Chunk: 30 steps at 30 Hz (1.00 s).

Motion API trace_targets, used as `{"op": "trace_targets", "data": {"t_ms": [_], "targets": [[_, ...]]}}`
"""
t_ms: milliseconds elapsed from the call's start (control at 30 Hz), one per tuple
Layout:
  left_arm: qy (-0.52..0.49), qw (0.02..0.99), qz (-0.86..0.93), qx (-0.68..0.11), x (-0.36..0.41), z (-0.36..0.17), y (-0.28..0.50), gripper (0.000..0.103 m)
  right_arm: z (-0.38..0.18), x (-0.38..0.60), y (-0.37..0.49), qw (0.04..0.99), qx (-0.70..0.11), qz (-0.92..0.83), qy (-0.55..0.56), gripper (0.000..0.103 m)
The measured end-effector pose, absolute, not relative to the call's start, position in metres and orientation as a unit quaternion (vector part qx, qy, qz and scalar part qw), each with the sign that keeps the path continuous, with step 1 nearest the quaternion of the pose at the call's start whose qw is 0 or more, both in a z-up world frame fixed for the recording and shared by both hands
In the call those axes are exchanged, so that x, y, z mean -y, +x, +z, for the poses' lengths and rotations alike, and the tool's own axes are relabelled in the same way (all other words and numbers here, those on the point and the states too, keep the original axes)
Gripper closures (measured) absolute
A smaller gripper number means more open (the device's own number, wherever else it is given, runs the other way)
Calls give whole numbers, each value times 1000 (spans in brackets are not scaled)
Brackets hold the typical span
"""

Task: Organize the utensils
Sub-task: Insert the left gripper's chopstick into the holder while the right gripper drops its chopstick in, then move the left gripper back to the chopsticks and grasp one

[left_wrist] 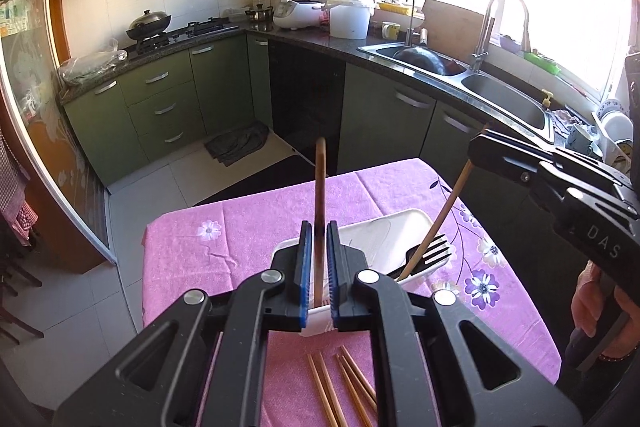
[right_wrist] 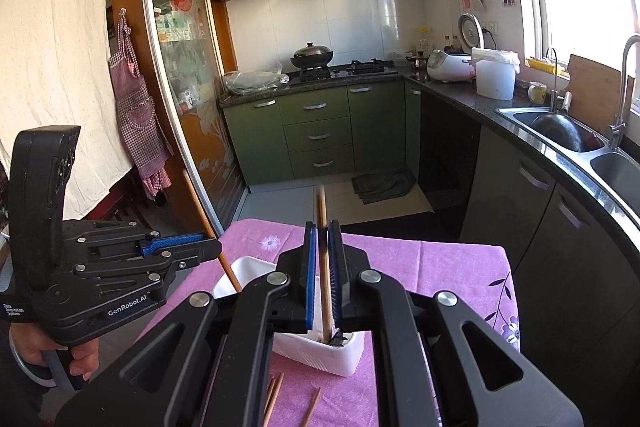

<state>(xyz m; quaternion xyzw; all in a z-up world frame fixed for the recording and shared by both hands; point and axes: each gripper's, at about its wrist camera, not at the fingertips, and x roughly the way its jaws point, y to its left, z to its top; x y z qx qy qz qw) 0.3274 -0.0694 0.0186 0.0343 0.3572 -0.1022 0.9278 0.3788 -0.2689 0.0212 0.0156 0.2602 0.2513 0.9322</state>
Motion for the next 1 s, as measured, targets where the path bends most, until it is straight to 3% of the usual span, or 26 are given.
{"op": "trace_targets", "data": {"t_ms": [133, 267, 333, 500, 567, 633, 767, 900, 1000], "targets": [[37, 931, -99, -349, 68, 28, 316, 85, 35, 275, 360, 936, -245, 254, 14, 96], [35, 933, -104, -342, 66, 38, 297, 84, 49, 282, 330, 938, -227, 261, 12, 96], [35, 933, -104, -342, 64, 39, 284, 79, 51, 289, 311, 939, -220, 264, 13, 94], [27, 921, -100, -375, 55, 17, 255, 74, 26, 309, 267, 940, -236, 247, 3, 93], [25, 910, -97, -401, 52, -2, 246, 74, -2, 315, 257, 934, -266, 238, -1, 77], [21, 896, -91, -433, 50, -27, 240, 71, -37, 316, 252, 925, -305, 227, -11, 71], [0, 861, -94, -499, 47, -79, 236, 71, -106, 310, 247, 901, -377, 211, -37, 71], [-3, 833, -86, -547, 49, -119, 242, 71, -144, 312, 242, 896, -397, 195, -43, 71], [-9, 814, -82, -575, 49, -142, 253, 85, -154, 315, 240, 894, -402, 197, -33, 71]]}}
